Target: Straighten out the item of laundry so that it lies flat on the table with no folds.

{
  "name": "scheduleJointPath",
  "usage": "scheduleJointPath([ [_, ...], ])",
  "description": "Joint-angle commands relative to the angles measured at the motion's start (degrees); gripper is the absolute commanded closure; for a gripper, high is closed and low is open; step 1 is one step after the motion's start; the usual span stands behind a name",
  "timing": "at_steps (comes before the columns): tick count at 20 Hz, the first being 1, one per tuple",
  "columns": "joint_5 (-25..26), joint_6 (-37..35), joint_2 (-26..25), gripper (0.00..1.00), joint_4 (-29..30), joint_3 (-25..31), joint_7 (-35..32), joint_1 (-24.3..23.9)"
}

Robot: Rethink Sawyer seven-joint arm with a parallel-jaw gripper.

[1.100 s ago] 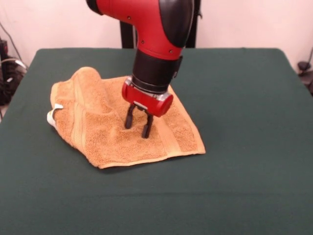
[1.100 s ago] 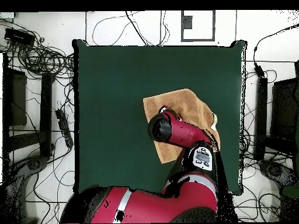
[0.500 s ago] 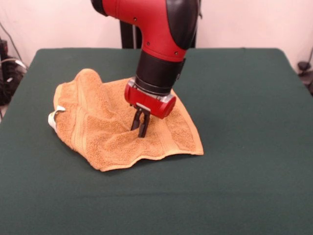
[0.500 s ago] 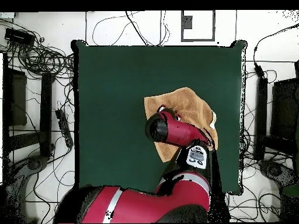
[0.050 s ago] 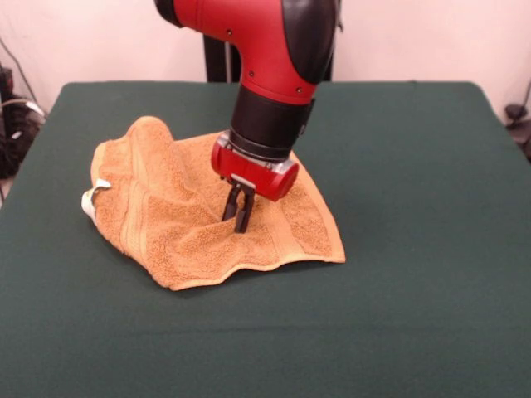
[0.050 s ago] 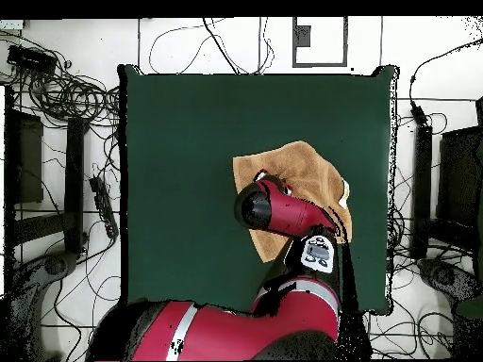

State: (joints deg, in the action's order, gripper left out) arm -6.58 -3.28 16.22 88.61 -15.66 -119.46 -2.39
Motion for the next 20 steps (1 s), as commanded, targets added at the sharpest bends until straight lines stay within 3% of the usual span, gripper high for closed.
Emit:
scheduleJointPath([
  [1,-5.3,-1.2,-4.9,1.0,4.4,10.4,-13.6,2.1],
  [6,-9.4,-4.5,-0.9,1.0,9.2,11.0,-16.5,4.4],
  [20,-14.2,2.4,-0.1,1.0,14.2,21.3,-16.4,-0.3],
])
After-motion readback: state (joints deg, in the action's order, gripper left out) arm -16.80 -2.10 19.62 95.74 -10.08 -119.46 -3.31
